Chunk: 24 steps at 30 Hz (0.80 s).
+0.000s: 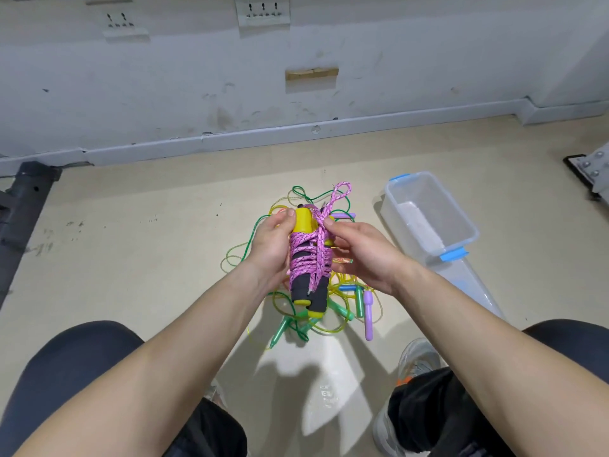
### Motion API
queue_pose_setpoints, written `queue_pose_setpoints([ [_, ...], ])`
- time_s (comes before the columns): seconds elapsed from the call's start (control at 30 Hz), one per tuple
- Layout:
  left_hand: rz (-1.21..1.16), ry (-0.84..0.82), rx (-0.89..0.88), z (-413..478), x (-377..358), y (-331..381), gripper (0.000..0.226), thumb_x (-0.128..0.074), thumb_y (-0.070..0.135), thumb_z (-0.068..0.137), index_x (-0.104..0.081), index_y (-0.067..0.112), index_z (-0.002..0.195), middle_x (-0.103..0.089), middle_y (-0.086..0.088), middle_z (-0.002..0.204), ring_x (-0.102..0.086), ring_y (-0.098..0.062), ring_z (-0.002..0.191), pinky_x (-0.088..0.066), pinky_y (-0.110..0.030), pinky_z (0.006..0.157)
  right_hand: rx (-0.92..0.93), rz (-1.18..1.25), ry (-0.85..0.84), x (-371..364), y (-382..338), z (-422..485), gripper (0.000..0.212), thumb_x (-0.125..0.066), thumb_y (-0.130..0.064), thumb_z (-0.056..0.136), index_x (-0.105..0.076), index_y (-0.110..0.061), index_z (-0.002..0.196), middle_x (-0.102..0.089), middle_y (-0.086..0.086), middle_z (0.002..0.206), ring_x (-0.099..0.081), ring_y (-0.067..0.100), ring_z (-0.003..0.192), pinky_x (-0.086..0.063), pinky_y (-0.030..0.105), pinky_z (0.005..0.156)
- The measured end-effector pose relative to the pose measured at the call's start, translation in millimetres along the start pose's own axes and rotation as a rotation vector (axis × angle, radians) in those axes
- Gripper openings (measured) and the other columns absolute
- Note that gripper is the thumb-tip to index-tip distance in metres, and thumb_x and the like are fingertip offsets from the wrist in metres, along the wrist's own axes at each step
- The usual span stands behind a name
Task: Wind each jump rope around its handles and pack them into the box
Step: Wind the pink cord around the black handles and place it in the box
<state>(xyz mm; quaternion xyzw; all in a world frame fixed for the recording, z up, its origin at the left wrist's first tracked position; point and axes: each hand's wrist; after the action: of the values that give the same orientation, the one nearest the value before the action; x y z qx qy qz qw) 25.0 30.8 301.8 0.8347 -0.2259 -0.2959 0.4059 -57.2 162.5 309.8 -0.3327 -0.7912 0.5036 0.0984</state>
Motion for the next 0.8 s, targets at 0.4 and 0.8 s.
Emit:
queue_pose_setpoints([
  [0.4, 0.004, -0.079, 0.018, -3.4, -23.8, -16.2, 0.036, -0.057, 0.027, 0.102, -0.056, 0.005, 0.131, -0.070, -0.013, 0.117, -0.070, -0.024, 0.098, -0.056, -0.037, 0.088, 0.114, -0.360, 0.334, -17.0, 13.0, 4.3, 0.078, -0.030, -0.082, 0.084, -0.055, -0.020, 0.125, -0.067, 0.004, 0.121, -0.061, 0.025, 0.118, -0.046, 0.047, 0.103],
  [0.8, 0.518, 0.116, -0.276, -6.2, -27.4, -41.2, 0.039, -0.042, 0.026, 0.107, -0.050, 0.017, 0.144, -0.051, 0.017, 0.120, -0.049, -0.007, 0.112, -0.036, -0.022, 0.100, 0.143, -0.516, 0.499, -15.8, 21.9, 16.2, 0.059, -0.037, -0.061, 0.099, -0.059, -0.007, 0.097, -0.066, 0.012, 0.099, -0.057, 0.031, 0.093, -0.044, 0.040, 0.080],
])
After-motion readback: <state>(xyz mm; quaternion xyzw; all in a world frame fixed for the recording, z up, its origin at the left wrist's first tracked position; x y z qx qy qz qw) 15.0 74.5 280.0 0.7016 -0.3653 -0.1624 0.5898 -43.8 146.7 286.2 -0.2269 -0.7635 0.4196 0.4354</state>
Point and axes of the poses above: each hand's wrist, its own z-axis towards the middle knuckle, its own x-axis out of the back of the hand, y = z × x
